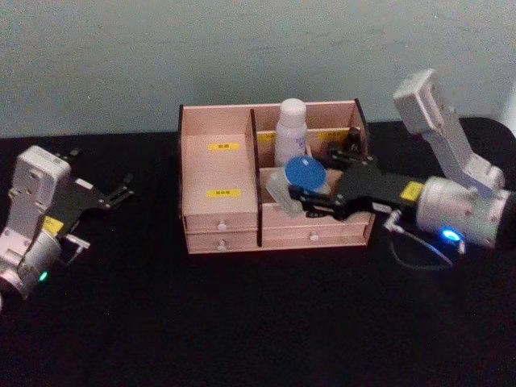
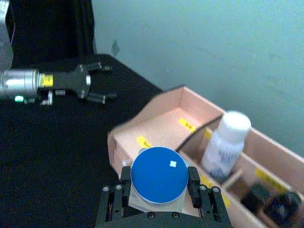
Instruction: Pick up the facial cleanser and watermelon frost from the table and place them into the tiered storage box.
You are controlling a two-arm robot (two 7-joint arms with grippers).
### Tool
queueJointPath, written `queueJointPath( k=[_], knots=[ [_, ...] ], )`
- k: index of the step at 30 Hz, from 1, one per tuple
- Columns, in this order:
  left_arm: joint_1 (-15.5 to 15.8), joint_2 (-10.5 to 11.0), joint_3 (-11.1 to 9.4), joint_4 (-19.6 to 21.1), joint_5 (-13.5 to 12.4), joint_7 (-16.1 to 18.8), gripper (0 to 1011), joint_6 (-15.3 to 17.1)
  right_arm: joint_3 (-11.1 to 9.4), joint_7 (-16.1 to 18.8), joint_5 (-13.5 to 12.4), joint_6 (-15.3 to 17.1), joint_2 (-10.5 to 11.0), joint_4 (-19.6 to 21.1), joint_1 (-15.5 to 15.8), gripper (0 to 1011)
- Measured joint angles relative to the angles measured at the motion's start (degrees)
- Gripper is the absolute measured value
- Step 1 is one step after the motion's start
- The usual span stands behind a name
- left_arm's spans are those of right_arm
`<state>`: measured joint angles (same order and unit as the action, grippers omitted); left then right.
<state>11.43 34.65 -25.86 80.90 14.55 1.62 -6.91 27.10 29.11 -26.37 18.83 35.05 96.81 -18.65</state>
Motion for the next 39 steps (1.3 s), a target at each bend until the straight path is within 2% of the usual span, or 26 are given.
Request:
queueJointPath(
  k=[5,14,23,30,39],
  knots=[
    [0.00,0.00,0.00,0.00,0.00,0.00,1001,0.00,1.62,0.21,0.09,0.01,-2.77,-3.27,-3.77,725],
    [0.00,0.00,0.00,0.00,0.00,0.00,1001,0.00,5.88,1.08,1.78,-0.21,-8.78,-11.59,-11.51,725],
    [0.00,0.00,0.00,0.00,0.00,0.00,1001,0.00,8.30,1.52,3.32,-0.34,-13.74,-19.38,-17.42,725],
    [0.00,0.00,0.00,0.00,0.00,0.00,1001,0.00,9.55,1.62,4.34,-0.22,-16.40,-23.57,-20.01,725],
    [0.00,0.00,0.00,0.00,0.00,0.00,1001,0.00,10.62,0.56,6.43,1.65,-19.25,-28.24,-22.49,725]
  ],
)
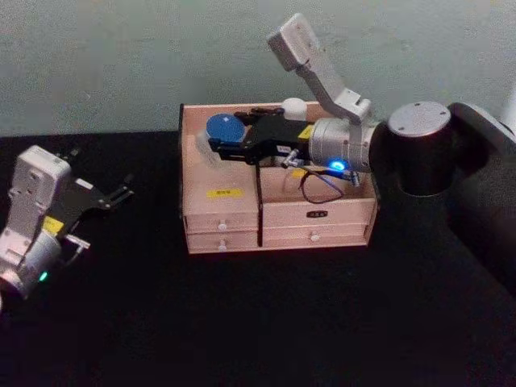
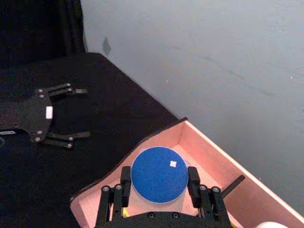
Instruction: Pick up the facial cleanser and watermelon frost from the table and place them into the tiered storage box.
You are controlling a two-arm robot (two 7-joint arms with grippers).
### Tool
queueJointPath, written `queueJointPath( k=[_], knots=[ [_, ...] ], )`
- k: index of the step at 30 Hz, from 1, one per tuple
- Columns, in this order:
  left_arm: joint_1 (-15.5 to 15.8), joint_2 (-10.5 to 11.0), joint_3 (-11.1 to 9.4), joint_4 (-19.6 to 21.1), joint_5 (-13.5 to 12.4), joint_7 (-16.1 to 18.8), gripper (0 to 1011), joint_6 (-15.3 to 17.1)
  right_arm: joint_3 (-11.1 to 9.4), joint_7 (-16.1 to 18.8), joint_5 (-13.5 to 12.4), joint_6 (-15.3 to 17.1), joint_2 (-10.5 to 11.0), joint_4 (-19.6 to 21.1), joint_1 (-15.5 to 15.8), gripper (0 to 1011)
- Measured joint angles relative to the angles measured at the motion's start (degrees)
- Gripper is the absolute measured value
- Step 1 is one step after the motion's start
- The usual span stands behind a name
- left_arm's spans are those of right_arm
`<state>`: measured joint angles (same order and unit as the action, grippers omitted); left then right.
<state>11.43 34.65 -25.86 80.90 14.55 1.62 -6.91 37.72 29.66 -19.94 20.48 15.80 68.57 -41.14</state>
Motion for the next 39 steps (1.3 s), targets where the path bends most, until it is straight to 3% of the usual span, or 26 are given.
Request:
queueJointPath(
  k=[16,34,39],
  knots=[
    [0.00,0.00,0.00,0.00,0.00,0.00,1001,0.00,1.20,1.54,3.06,1.21,-2.30,-5.38,-2.03,725],
    [0.00,0.00,0.00,0.00,0.00,0.00,1001,0.00,1.17,1.87,3.90,0.94,-2.52,-5.75,-2.04,726],
    [0.00,0.00,0.00,0.00,0.00,0.00,1001,0.00,1.13,1.84,3.80,0.93,-2.50,-5.70,-2.04,846]
  ],
)
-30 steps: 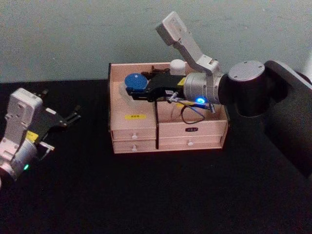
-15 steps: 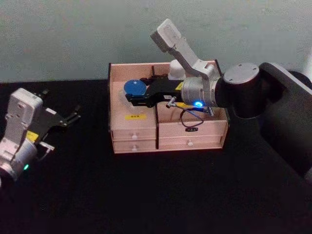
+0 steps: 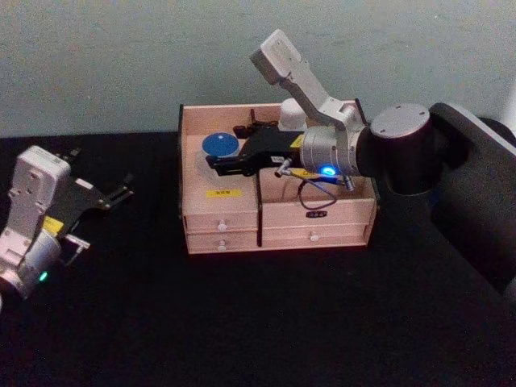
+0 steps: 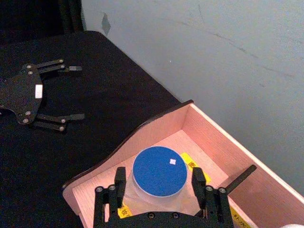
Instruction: Pick up the facial cleanser and watermelon frost from the table and place them into the tiered storage box.
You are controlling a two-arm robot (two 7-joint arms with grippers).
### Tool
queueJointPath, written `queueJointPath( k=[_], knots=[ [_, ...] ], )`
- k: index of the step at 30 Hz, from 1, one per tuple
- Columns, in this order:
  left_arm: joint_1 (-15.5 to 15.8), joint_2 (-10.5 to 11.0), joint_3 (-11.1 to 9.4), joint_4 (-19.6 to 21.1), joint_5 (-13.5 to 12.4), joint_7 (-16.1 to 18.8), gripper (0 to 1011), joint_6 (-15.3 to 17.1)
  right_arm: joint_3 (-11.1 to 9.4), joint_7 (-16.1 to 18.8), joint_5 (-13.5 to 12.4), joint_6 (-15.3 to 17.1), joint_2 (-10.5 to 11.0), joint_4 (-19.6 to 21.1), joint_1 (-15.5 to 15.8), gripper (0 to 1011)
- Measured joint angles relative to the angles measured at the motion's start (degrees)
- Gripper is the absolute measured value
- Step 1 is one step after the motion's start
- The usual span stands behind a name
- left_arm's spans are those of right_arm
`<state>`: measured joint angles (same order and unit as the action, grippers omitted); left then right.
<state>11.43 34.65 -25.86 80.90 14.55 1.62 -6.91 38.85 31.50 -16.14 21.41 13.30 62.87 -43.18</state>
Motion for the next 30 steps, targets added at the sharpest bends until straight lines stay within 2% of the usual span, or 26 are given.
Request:
queueJointPath(
  k=[6,22,28,30],
  knots=[
    [0.00,0.00,0.00,0.00,0.00,0.00,1001,0.00,-0.03,-0.02,-0.08,0.01,0.02,0.03,0.01,1000],
    [0.00,0.00,0.00,0.00,0.00,0.00,1001,0.00,-0.09,-0.05,-0.19,0.06,0.05,0.08,0.09,1000],
    [0.00,0.00,0.00,0.00,0.00,0.00,1001,0.00,-1.79,0.38,-1.29,-1.48,0.91,2.60,1.58,1000],
    [0.00,0.00,0.00,0.00,0.00,0.00,1001,0.00,-2.63,0.55,-1.94,-2.45,1.76,4.66,2.76,1000]
  ],
)
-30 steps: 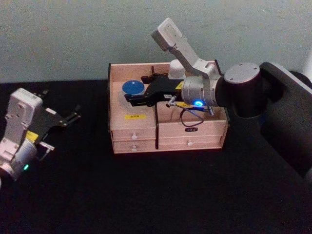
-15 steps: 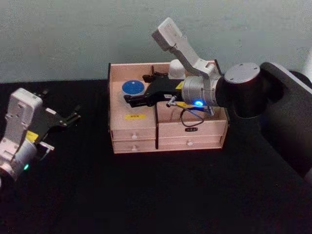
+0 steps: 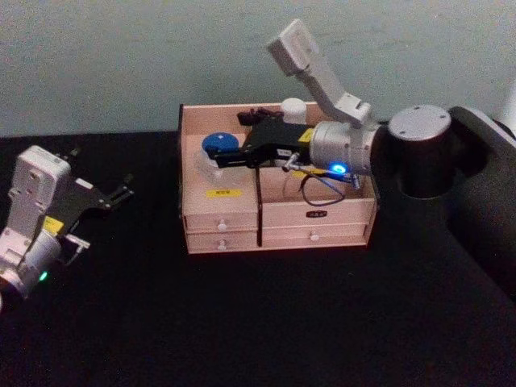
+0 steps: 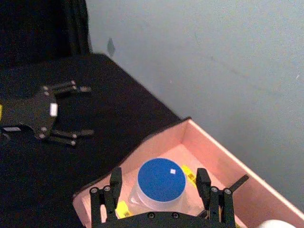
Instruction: Pick up the facial cleanser and watermelon frost from the table and place them into the tiered storage box.
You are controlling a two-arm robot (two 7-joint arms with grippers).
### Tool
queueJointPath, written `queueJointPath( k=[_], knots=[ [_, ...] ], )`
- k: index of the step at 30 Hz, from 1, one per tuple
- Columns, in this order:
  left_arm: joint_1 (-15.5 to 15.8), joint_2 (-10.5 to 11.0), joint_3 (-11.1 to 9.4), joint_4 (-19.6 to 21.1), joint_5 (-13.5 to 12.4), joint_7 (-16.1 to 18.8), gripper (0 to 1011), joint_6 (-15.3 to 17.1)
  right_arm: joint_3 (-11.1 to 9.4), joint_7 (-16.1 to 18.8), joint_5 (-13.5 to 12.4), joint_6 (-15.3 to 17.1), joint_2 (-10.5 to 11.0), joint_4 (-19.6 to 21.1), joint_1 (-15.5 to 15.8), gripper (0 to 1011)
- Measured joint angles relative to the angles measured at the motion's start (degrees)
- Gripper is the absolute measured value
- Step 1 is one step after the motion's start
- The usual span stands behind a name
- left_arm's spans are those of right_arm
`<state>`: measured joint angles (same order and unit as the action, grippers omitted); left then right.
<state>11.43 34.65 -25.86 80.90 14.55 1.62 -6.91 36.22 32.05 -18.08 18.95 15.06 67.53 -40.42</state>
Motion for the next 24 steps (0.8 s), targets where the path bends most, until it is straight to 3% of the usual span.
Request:
queueJointPath(
  k=[7,12,16,19,23,24],
  knots=[
    [0.00,0.00,0.00,0.00,0.00,0.00,1001,0.00,-1.75,1.71,-2.65,-3.01,4.17,7.60,4.94,1000],
    [0.00,0.00,0.00,0.00,0.00,0.00,1001,0.00,-3.13,1.99,-4.40,-6.89,8.58,14.35,10.60,1000],
    [0.00,0.00,0.00,0.00,0.00,0.00,1001,0.00,-4.79,1.03,-5.39,-10.90,11.53,18.66,15.46,1000],
    [0.00,0.00,0.00,0.00,0.00,0.00,1001,0.00,-7.26,-0.82,-6.52,-14.26,14.20,22.43,20.81,1000],
    [0.00,0.00,0.00,0.00,0.00,0.00,1001,0.00,-10.23,-4.16,-6.91,-16.92,15.84,24.76,25.99,1000],
    [0.00,0.00,0.00,0.00,0.00,0.00,1001,0.00,-10.23,-4.16,-6.91,-16.92,15.84,24.76,25.99,1000]
  ],
)
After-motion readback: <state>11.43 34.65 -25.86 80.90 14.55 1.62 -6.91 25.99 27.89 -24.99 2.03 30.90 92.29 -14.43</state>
